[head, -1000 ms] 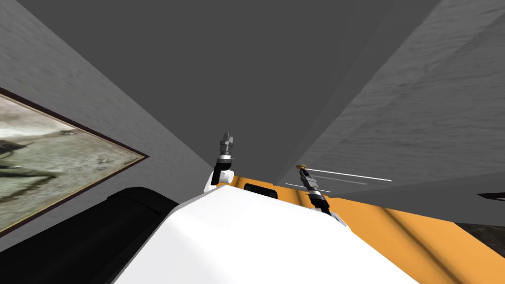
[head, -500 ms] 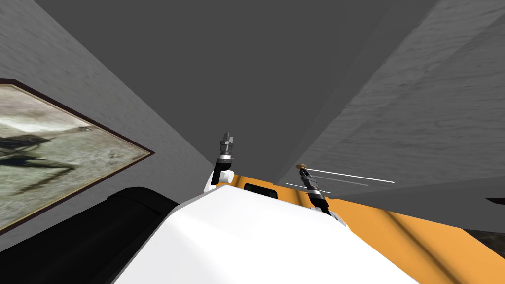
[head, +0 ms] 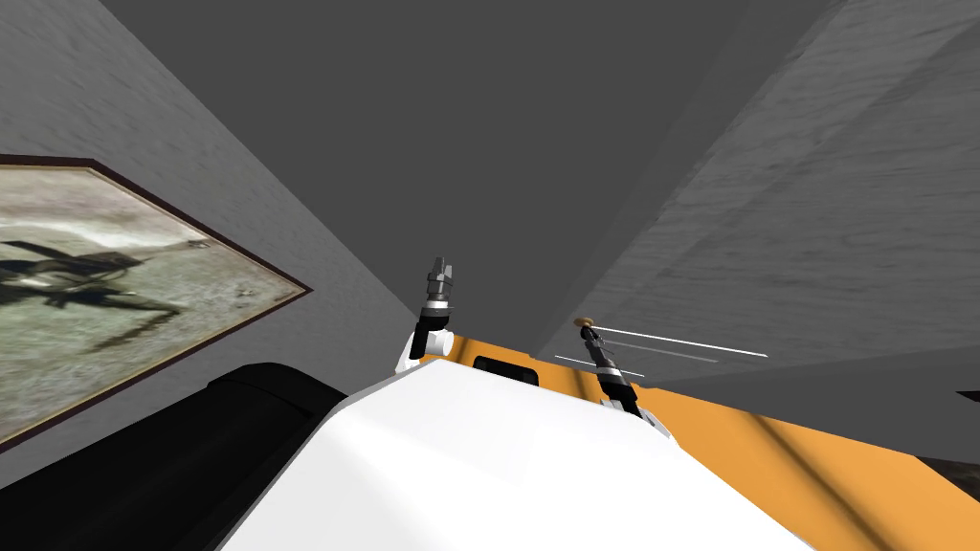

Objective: Pull the door open

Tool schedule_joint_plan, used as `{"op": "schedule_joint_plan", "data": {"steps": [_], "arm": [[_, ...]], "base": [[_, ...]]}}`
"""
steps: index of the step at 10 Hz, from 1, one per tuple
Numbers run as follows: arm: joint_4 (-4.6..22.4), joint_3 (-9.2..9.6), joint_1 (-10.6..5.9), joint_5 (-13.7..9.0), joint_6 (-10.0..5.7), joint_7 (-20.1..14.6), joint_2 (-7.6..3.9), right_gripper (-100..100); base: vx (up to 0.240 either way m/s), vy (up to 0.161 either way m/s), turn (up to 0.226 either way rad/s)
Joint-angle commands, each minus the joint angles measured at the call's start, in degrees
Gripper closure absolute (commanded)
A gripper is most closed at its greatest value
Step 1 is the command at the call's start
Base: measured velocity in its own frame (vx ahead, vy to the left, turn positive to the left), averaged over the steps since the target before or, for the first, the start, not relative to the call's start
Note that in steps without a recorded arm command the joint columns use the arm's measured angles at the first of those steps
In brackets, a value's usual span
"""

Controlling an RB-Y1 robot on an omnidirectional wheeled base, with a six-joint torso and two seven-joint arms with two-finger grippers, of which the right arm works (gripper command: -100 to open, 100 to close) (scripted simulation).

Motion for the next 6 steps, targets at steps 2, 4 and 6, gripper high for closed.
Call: {"op": "schedule_joint_plan", "data": {"steps": [2, 4, 6], "arm": [[-0.1, 0.40, 0.02, -1.1, 0.46, -4.2, 0.37, 100], [-0.1, 0.51, -0.09, -1.7, 0.65, -7.2, 0.45, 100], [-0.1, 0.62, -0.21, -2.2, 0.83, -9.7, 0.53, 100]], "base": [[-0.044, -0.022, 0.064], [-0.040, -0.021, 0.052], [-0.034, -0.019, 0.043]]}}
